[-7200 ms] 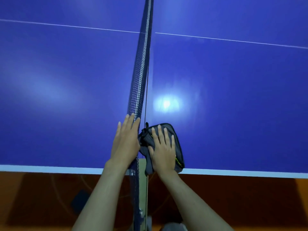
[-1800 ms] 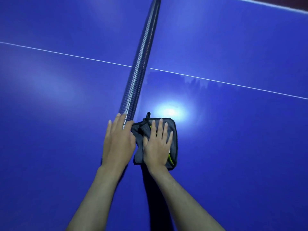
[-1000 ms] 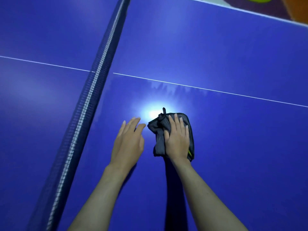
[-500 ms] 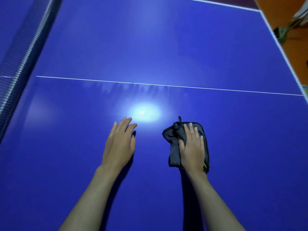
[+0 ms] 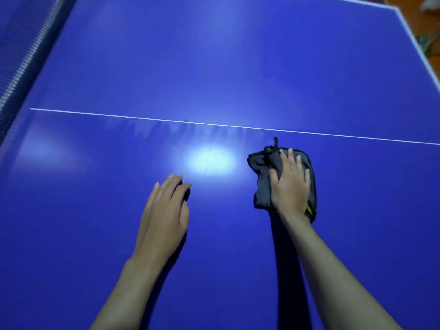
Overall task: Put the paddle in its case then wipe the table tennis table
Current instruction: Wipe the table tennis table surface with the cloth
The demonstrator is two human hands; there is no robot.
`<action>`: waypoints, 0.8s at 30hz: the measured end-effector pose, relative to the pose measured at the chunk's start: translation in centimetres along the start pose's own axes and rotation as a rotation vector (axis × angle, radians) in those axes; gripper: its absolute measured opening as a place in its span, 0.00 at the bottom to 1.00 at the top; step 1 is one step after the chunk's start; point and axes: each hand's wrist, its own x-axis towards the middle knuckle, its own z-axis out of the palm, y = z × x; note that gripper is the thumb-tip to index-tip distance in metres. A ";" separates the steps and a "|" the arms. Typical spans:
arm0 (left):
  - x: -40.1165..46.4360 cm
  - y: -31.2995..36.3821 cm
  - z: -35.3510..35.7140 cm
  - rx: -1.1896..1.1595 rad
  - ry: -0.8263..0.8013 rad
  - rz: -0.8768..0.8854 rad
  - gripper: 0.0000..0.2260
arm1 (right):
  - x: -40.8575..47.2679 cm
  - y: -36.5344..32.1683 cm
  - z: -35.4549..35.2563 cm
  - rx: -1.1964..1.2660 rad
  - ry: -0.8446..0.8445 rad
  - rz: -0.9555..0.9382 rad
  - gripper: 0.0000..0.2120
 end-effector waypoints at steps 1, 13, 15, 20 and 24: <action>0.1 -0.6 -0.3 -0.002 0.007 -0.003 0.18 | 1.1 -0.8 0.2 0.002 0.003 0.001 0.28; 0.1 -8.7 -6.5 -0.016 0.077 -0.046 0.17 | 1.7 -14.1 3.6 0.006 -0.021 -0.064 0.29; -0.2 -10.4 -8.1 -0.019 0.099 -0.049 0.17 | 0.6 -17.4 4.5 0.003 -0.026 -0.091 0.29; -1.1 -16.3 -12.8 -0.002 0.144 -0.063 0.17 | -1.7 -25.0 6.9 -0.007 -0.046 -0.117 0.29; -1.5 -21.8 -17.2 0.017 0.200 -0.076 0.16 | -3.4 -31.5 8.4 -0.014 -0.056 -0.145 0.29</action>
